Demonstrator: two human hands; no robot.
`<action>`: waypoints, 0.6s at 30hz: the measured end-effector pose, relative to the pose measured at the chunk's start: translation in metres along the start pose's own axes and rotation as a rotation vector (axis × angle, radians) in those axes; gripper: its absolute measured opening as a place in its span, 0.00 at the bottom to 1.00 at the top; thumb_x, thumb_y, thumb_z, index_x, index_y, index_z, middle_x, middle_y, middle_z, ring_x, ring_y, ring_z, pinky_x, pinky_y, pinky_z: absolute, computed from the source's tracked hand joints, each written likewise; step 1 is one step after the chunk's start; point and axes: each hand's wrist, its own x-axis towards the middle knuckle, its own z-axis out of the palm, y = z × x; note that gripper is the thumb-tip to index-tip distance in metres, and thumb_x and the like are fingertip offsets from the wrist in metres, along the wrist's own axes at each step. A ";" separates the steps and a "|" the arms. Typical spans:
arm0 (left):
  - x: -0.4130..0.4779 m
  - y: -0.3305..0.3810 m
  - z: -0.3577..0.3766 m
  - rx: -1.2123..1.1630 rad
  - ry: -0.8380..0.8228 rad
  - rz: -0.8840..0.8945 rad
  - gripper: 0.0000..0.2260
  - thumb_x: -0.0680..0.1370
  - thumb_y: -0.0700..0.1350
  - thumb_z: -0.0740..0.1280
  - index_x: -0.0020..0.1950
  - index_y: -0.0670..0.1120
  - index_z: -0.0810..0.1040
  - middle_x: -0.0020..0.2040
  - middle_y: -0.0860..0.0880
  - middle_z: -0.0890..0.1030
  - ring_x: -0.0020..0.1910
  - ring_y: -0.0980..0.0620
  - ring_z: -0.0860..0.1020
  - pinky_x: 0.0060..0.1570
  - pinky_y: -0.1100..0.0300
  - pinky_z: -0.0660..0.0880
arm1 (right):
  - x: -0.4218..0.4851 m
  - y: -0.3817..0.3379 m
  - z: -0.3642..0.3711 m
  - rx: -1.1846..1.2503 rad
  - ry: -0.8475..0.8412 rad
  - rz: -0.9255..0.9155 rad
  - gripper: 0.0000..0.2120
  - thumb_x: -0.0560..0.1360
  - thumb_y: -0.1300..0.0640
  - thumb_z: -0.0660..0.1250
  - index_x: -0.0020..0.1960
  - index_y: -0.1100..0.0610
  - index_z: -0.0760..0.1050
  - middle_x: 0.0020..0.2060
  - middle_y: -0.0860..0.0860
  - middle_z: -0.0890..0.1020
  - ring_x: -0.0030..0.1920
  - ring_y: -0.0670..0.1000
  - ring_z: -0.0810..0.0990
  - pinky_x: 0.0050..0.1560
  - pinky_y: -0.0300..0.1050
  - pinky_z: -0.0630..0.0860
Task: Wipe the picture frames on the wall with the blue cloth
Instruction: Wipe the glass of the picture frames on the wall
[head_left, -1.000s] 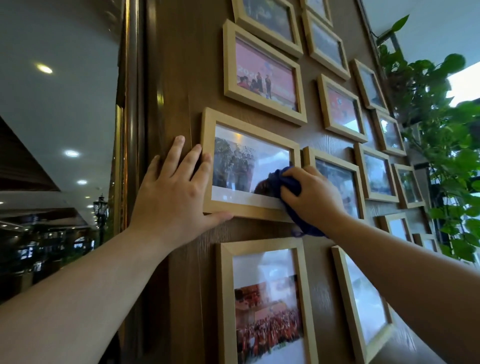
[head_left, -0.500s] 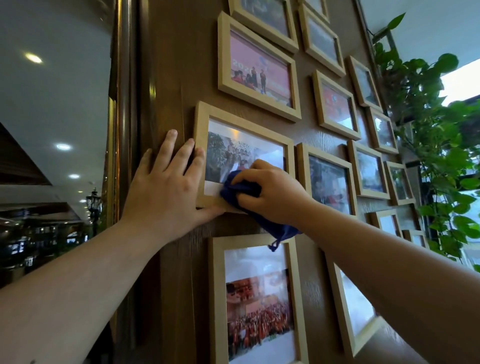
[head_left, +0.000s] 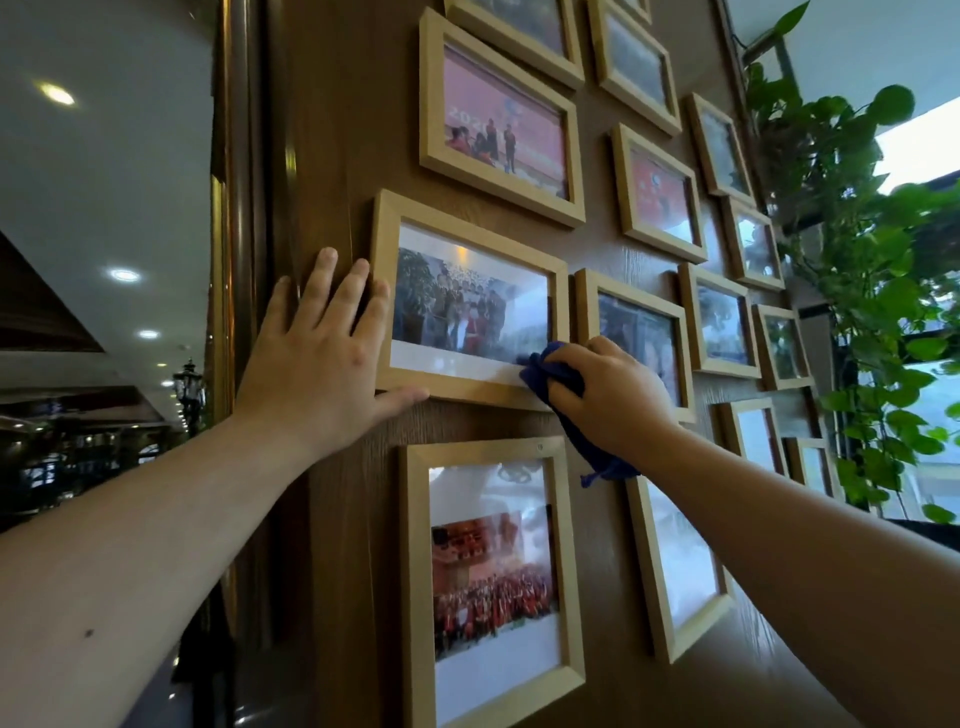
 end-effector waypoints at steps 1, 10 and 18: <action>-0.004 0.000 0.000 0.002 -0.003 0.006 0.45 0.71 0.74 0.48 0.76 0.41 0.57 0.77 0.37 0.60 0.77 0.38 0.51 0.72 0.33 0.54 | -0.008 -0.003 0.000 0.051 0.030 0.028 0.15 0.77 0.45 0.60 0.60 0.48 0.71 0.50 0.49 0.73 0.42 0.49 0.73 0.39 0.44 0.72; -0.085 0.024 0.010 0.009 -0.119 0.268 0.42 0.73 0.73 0.50 0.74 0.43 0.62 0.76 0.38 0.63 0.76 0.40 0.58 0.71 0.33 0.54 | -0.097 -0.026 0.034 0.281 -0.012 0.119 0.13 0.75 0.47 0.63 0.58 0.47 0.72 0.48 0.45 0.70 0.41 0.46 0.72 0.39 0.43 0.73; -0.097 0.030 0.020 0.048 -0.206 0.277 0.43 0.69 0.73 0.55 0.73 0.44 0.66 0.73 0.41 0.69 0.74 0.41 0.63 0.72 0.33 0.52 | -0.105 -0.038 0.056 0.336 0.027 0.211 0.17 0.74 0.47 0.64 0.62 0.48 0.72 0.49 0.45 0.70 0.41 0.45 0.72 0.37 0.40 0.71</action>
